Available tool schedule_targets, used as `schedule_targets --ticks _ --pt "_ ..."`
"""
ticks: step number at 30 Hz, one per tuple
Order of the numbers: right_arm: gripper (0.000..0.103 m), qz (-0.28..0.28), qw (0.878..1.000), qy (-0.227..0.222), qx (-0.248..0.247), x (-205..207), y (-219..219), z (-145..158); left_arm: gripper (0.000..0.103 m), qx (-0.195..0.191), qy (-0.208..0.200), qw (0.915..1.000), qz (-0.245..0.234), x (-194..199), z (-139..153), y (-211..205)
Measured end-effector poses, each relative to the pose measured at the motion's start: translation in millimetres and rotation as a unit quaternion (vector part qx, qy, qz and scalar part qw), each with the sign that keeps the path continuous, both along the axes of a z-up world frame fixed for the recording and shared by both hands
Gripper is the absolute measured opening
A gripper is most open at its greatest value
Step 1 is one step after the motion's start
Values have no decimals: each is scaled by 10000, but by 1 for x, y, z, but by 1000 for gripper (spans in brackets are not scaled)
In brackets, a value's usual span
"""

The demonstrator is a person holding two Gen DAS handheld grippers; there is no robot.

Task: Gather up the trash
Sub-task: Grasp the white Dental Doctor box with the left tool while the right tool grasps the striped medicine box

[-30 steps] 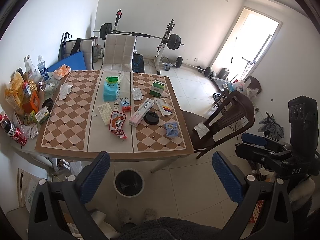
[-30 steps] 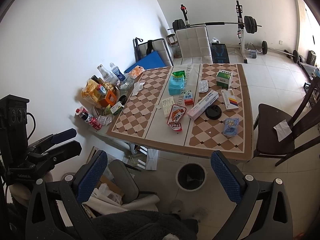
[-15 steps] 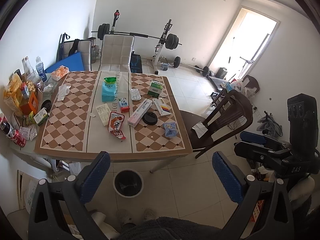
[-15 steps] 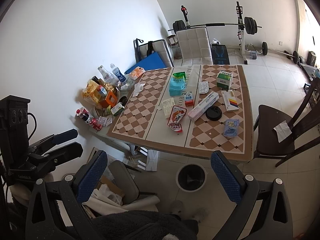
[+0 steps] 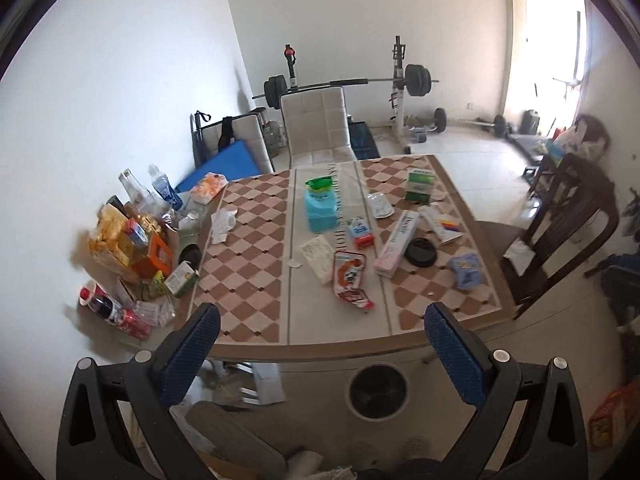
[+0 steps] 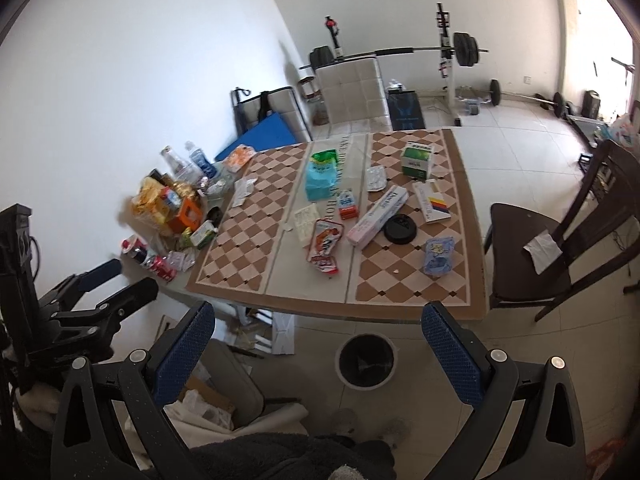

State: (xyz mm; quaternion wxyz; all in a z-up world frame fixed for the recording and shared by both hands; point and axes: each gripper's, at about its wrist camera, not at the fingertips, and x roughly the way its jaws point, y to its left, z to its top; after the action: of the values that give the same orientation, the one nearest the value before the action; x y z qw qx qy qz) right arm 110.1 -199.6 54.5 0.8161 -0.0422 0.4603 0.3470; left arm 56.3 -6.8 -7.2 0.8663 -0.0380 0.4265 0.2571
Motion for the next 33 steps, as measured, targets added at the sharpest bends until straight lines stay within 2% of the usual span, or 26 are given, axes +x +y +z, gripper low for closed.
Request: schedule_targets --ticks 4,9,13,18,21,23,26,28,30,31,33 --pt "103 -657 9972 -16 -363 40 5 -33 103 38 504 9987 -83 50 -48 31" --pt "103 -1218 9880 518 -797 119 8 -102 103 64 1128 9934 -220 114 -105 55" --pt "103 -1367 9800 888 -1139 189 17 -164 103 -176 1771 9833 -382 182 -163 64" --pt "103 -1248 9723 1297 -1489 285 47 -237 100 -409 2585 9624 -723 281 -236 68" --pt "101 -1156 9666 1561 -1671 345 61 -276 100 -759 3018 9457 -936 333 -279 73" --pt "97 -1095 9626 1714 -1791 381 74 -298 100 -958 3291 9337 -1040 362 -305 77" --pt "97 -977 9582 1869 -1930 421 93 -323 100 -1279 3557 9202 -1015 389 -336 88" --pt "97 -858 9563 1931 -2022 443 105 -336 91 -1476 3605 9167 -888 399 -347 97" --pt "97 -743 9547 1993 -2081 458 118 -348 58 -1894 3622 9098 -725 401 -355 107" --pt "97 -704 9540 2024 -2096 464 122 -353 47 -2092 3608 9066 -650 401 -356 111" --pt "97 -634 9526 2118 -2090 473 135 -364 48 -2192 3470 9113 -336 395 -352 122"
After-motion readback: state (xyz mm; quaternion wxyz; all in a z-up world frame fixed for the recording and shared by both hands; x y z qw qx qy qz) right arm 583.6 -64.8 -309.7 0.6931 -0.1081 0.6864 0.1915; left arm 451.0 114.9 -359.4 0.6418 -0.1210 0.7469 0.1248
